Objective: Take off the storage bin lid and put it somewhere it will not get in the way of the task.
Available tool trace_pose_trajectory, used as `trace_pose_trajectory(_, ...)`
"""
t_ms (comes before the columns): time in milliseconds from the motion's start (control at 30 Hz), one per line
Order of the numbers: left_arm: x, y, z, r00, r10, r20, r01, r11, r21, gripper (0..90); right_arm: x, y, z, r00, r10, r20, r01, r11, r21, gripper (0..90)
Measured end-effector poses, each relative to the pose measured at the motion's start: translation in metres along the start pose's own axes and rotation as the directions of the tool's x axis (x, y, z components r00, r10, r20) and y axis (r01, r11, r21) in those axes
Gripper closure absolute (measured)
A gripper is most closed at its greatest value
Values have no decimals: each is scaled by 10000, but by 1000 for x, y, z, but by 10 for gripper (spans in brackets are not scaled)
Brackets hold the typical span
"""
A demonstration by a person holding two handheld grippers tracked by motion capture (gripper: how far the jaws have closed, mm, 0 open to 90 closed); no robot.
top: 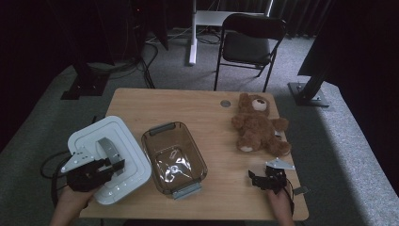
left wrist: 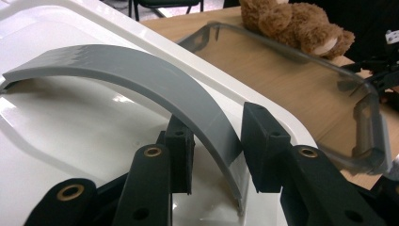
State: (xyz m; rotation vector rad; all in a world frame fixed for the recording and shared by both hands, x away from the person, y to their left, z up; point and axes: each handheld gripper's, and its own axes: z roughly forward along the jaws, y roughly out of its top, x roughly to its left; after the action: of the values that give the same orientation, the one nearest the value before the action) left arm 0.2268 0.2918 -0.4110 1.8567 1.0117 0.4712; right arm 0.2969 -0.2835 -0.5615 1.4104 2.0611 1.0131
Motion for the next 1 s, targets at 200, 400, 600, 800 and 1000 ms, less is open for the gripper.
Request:
trace_pose_trajectory(200, 8, -14, -1, 9996, -273, -20, 273, 9995, 125, 663, 0, 0, 0, 10000, -10, 13, 10, 10000, 5, 123)
trace_pose_trajectory(400, 17, -33, 14, 9983, -580, 31, 578, 9968, 559, 662, 0, 0, 0, 10000, -29, 22, 29, 10000, 23, 123)
trace_pose_trajectory(600, 23, -45, 29, 9965, -781, 296, 752, 9932, 892, 661, 0, 0, 0, 10000, -25, 21, 25, 10000, 18, 123)
trace_pose_trajectory(800, 35, -66, 60, 9897, -894, 1115, 772, 9910, 1094, 660, 0, 0, 0, 10000, -37, 14, 37, 10000, 21, 123)
trace_pose_trajectory(1000, 40, -74, 81, 9877, -1069, 1144, 869, 9821, 1672, 660, 0, 0, 0, 10000, -3, -5, 3, 10000, 22, 123)
